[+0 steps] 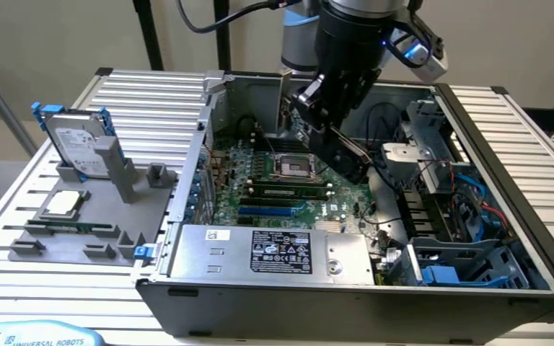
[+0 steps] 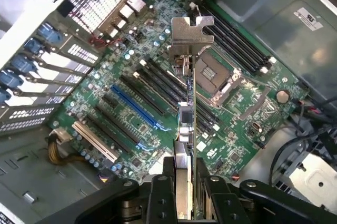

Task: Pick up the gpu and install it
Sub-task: 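Insert the gpu into the slot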

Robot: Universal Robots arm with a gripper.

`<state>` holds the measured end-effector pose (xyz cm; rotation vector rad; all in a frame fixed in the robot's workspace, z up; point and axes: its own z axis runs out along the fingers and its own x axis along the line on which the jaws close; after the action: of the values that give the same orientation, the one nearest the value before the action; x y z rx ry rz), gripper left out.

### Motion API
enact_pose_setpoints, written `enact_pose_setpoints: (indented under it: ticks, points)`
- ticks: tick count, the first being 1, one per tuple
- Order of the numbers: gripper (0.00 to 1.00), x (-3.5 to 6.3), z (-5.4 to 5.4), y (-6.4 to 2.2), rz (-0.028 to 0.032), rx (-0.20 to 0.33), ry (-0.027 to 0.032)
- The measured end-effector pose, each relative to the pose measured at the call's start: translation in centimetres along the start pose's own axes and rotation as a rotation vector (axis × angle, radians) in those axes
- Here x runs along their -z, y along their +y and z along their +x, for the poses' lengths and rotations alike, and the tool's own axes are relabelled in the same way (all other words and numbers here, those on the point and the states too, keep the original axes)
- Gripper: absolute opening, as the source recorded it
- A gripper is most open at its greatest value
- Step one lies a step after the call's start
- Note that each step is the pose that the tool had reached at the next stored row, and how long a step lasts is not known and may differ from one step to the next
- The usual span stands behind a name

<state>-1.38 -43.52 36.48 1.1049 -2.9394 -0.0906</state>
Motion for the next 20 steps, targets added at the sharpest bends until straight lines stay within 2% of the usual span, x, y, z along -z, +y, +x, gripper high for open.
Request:
enact_pose_setpoints:
  ticks: [20]
  points:
    - [0.27,-0.32,0.01,-0.02,-0.0074,0.364,0.0197]
